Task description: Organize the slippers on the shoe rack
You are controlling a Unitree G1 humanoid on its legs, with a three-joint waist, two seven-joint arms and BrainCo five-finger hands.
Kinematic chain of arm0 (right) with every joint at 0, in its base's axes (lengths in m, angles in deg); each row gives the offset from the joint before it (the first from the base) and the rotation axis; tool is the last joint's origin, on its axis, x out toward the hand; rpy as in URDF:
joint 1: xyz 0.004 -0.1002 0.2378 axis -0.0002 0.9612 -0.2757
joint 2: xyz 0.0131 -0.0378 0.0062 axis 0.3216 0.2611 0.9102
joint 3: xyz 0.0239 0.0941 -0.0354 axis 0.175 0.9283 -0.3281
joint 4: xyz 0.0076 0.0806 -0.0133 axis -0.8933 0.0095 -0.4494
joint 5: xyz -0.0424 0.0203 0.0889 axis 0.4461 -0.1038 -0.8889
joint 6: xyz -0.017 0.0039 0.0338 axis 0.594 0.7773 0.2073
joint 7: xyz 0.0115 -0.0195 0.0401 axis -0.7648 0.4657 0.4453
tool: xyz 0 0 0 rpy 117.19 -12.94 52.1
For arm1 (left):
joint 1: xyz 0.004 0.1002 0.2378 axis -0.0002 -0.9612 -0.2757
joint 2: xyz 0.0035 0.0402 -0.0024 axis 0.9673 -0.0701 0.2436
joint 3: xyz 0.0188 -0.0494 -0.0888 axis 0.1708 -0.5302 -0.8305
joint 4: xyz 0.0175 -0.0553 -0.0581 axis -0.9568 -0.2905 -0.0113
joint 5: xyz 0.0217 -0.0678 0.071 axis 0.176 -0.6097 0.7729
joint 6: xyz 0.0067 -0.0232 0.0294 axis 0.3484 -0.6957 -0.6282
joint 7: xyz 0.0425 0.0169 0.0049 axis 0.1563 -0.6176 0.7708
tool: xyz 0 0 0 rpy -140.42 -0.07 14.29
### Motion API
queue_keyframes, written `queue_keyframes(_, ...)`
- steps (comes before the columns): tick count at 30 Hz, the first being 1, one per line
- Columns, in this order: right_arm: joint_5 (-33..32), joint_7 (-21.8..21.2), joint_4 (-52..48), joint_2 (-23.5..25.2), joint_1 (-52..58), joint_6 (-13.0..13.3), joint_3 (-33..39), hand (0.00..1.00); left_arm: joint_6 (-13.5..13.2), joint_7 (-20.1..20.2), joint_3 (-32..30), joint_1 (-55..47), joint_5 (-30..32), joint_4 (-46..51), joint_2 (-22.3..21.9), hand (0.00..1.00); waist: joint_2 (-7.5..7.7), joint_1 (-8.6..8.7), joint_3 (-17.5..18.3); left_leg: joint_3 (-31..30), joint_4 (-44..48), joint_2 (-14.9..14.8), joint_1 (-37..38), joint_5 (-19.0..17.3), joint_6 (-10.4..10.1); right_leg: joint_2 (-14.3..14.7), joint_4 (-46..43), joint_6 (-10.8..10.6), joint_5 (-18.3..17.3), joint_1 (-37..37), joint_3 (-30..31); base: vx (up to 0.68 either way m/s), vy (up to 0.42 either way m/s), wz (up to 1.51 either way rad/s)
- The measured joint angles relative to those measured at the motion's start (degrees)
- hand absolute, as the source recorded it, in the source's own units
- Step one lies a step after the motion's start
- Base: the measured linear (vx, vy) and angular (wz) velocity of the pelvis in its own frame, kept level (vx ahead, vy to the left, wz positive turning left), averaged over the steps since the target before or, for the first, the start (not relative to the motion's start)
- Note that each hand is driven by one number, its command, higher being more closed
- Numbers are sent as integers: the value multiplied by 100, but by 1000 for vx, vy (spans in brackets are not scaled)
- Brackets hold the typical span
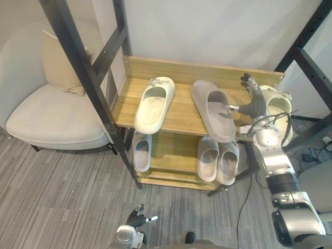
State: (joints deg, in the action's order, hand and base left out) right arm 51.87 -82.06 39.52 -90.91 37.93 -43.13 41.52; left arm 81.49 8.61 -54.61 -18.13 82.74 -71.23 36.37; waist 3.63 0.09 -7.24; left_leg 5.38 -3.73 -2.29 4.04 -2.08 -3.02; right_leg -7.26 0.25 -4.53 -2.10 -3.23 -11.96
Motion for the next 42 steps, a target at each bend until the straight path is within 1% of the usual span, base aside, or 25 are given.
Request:
queue_keyframes(3, 0, 0, 55, 0, -148, -15, -12, 0, -61, -2, -2, 0, -7, 44, 7, 0, 8, -15, -83, -41, 0, 0, -14, 11, -1, 0, -1, 0, 0, -5, -33, -17, -7, 5)
queue_keyframes(9, 4, 2, 603, 1, -644, -39, -113, 0, -108, -5, -9, 19, -20, 98, 15, 0, 7, -24, -238, -80, -6, 0, -24, 34, -9, 0, -2, 0, 0, -15, -62, -12, -4, 3)
queue_keyframes(12, 6, -5, 857, 1, -893, -91, -283, 0, -113, -6, -8, 30, -120, 103, 17, 0, 7, -32, -253, -125, -7, -1, -98, 55, -13, 0, -1, 0, 0, 35, -118, 0, -7, 8)
queue_keyframes(13, 7, -5, 1004, 1, -1042, -132, -297, 0, -117, -9, -9, 58, -129, 130, 18, 0, 10, -58, -321, -131, -8, -1, -95, 61, -14, -1, -3, 1, 0, 27, -130, -4, -3, 5)
queue_keyframes(14, 7, -13, 1135, 1, -1167, -145, -305, 100, -120, -9, -8, 62, -136, 170, 20, 0, 9, -77, -364, -134, -8, -1, -100, 65, -15, -1, -2, 2, 1, 29, -136, -6, -3, 4)
queue_keyframes(18, 7, -56, 1349, 2, -1366, -157, -371, 100, -120, -13, -8, 62, -231, 177, 24, 0, 4, -83, -383, -133, -10, -2, -102, 66, -15, -2, -2, 3, 2, 29, -145, 0, 0, 0)
queue_keyframes(24, -6, -57, 1359, 2, -1569, -156, -389, 100, -136, -23, -7, 97, -250, 212, 39, 0, 7, -81, -515, -132, -16, -2, -100, 87, -20, -2, 4, 21, 15, 29, -149, 0, 0, 0)
queue_keyframes(31, -121, -13, 1263, 1, -1535, -100, -383, 100, -123, -40, -8, 97, -293, 206, 45, 0, 8, -60, -515, -125, -31, -4, -89, 97, -22, -2, 5, 22, 16, 23, -156, 0, 0, 0)
queue_keyframes(33, -140, -13, 1008, 2, -1363, -84, -369, 100, -121, -40, -9, 97, -293, 205, 45, 0, 8, -56, -515, -121, -31, -7, -84, 97, -22, -1, 5, 22, 15, 17, -156, 0, 0, 0)
queue_keyframes(35, -242, -18, 460, 19, -945, -60, -247, 100, -118, -41, -13, 97, -291, 205, 42, 0, 8, -56, -515, -116, -31, -7, -62, 97, -22, -3, 4, 22, 15, 0, -147, 0, 0, 0)
queue_keyframes(39, -229, 6, -241, 56, -402, -45, -190, 100, -100, -41, -17, 96, -282, 197, 40, 0, 7, -40, -514, -97, -31, -11, 34, 96, -23, -3, 3, 22, 15, -79, -119, -4, 0, -2)
queue_keyframes(41, -208, 12, -822, 155, 9, -5, -42, 100, -91, -37, -23, 96, -270, 197, 39, 0, 7, -24, -514, -76, -31, -13, 33, 96, -23, -2, 3, 21, 15, -67, -93, -25, -1, -4)
queue_keyframes(42, -207, 21, -906, 197, 88, -5, 4, 100, -89, -37, -23, 97, -263, 197, 39, 0, 7, -24, -513, -69, -30, -15, 38, 96, -23, -1, 1, 21, 15, -69, -88, -34, 0, -7)
